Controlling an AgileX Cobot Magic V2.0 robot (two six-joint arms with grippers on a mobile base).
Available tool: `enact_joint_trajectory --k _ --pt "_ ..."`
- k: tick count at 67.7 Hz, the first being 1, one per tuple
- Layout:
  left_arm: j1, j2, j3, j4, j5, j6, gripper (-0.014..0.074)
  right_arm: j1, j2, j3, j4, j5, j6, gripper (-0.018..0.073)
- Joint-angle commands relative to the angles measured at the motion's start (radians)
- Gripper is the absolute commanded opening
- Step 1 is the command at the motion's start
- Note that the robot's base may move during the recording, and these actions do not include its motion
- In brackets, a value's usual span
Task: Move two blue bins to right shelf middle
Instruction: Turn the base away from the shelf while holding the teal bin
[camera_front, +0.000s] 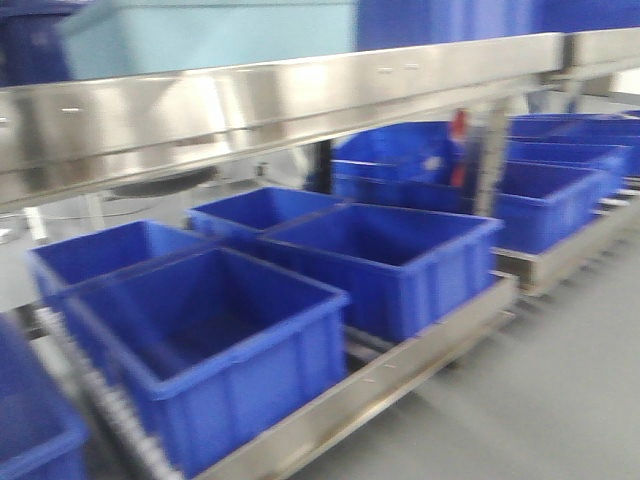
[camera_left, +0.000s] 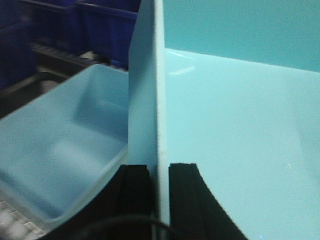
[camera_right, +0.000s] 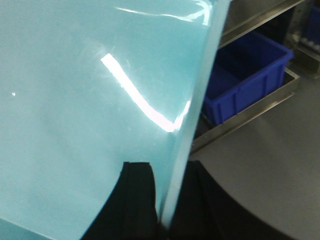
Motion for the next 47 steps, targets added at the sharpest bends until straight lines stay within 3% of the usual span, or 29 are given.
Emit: enact_joint_trajectory --k 1,47 --pt "-0.001 -0.021 -0.006 -0.036 -0.076 -0.006 -0.0111 -0.001 -0.009 -0.010 0.031 -0.015 -0.028 -0.0153" --pt "-0.001 -0.021 -0.006 -0.036 -0.078 -0.006 -0.0111 -0.001 -0.009 -0.010 0.031 -0.015 -0.028 -0.0153"
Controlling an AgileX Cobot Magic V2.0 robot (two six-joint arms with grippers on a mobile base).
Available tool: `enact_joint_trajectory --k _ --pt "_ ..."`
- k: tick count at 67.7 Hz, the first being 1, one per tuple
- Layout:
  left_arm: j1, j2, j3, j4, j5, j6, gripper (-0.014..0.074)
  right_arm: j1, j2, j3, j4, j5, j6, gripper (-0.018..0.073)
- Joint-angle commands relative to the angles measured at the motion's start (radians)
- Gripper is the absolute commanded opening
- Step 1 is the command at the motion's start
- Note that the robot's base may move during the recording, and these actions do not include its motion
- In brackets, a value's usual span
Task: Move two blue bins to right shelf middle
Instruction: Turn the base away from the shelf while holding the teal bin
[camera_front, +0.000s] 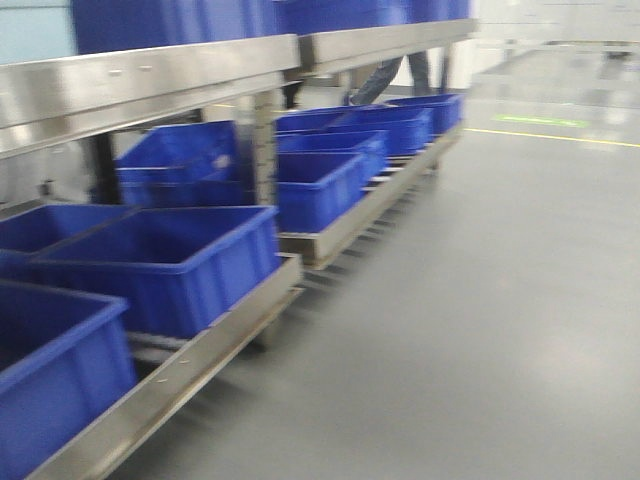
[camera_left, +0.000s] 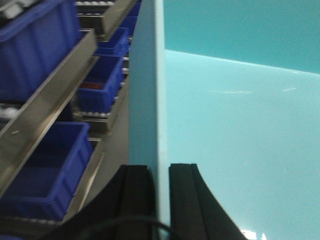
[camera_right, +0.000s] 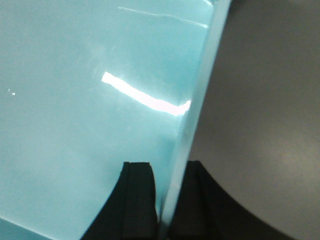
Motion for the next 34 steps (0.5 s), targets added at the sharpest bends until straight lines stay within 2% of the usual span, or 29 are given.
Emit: enact_joint_trajectory --k 1,34 --pt "-0.001 -0.021 -0.006 -0.036 -0.073 -0.008 -0.0111 -0.001 -0.009 -0.010 0.031 -0.016 -0.030 -0.0153" --pt "-0.001 -0.021 -0.006 -0.036 -0.073 -0.008 -0.0111 -0.001 -0.009 -0.010 0.031 -0.016 -0.030 -0.0153"
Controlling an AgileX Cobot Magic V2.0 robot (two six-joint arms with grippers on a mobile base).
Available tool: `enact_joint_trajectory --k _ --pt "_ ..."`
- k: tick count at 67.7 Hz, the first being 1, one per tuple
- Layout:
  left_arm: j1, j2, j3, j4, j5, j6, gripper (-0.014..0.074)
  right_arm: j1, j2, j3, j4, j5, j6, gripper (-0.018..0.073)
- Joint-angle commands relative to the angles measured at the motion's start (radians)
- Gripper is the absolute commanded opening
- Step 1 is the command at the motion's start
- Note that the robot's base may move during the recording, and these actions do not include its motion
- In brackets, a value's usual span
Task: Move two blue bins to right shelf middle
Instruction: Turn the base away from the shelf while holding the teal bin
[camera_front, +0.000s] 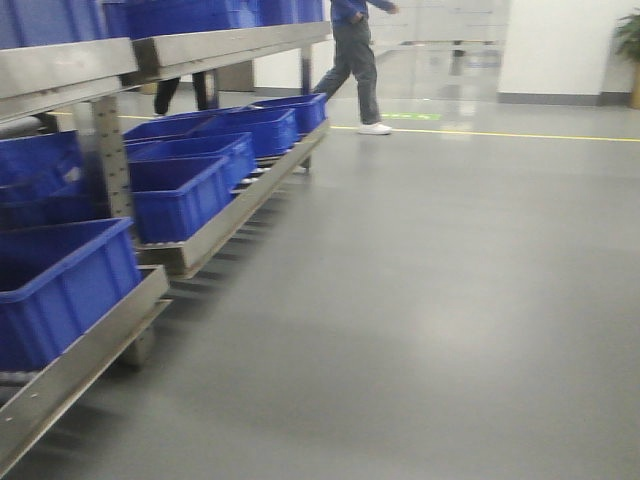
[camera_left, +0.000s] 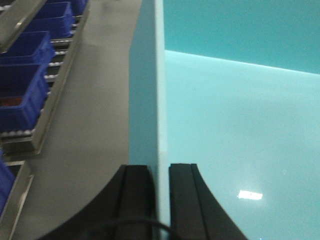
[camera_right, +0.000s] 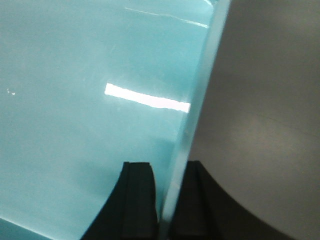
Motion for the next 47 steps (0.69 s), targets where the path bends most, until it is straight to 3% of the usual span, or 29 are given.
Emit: enact_joint_trajectory --k 1,47 --pt "-0.001 -0.021 -0.006 -0.036 -0.072 -0.008 -0.0111 -0.001 -0.009 -0.010 0.031 -0.016 -0.030 -0.0153" --pt "-0.001 -0.021 -0.006 -0.032 -0.072 -0.008 -0.0111 -0.001 -0.009 -0.010 0.031 -0.016 -0.030 -0.0153"
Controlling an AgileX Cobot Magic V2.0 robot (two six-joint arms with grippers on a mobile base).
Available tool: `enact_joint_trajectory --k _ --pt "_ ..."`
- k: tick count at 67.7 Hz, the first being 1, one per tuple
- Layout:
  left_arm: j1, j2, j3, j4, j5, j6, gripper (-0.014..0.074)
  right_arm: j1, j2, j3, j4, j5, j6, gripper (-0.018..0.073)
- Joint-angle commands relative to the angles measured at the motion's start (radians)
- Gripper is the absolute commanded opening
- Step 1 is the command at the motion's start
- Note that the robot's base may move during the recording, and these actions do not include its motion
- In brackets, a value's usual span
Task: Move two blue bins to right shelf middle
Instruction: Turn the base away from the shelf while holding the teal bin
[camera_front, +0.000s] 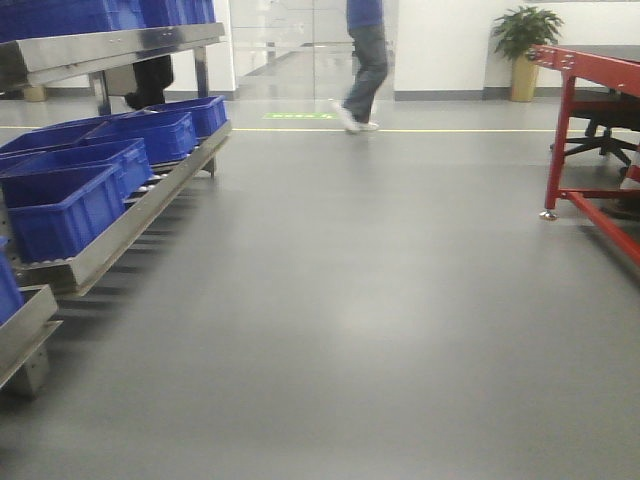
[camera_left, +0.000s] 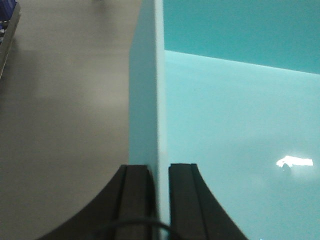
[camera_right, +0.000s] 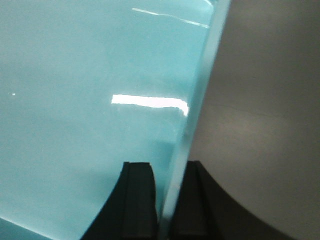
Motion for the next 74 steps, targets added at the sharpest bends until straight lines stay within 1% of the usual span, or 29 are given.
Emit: enact_joint_trajectory --k 1,74 --pt "-0.001 -0.021 -0.006 -0.032 -0.072 -0.008 -0.0111 -0.001 -0.009 -0.010 0.031 -0.016 -0.030 -0.0153" --pt "-0.001 -0.021 -0.006 -0.032 -0.072 -0.008 -0.0111 -0.001 -0.009 -0.010 0.031 -0.016 -0.030 -0.0153"
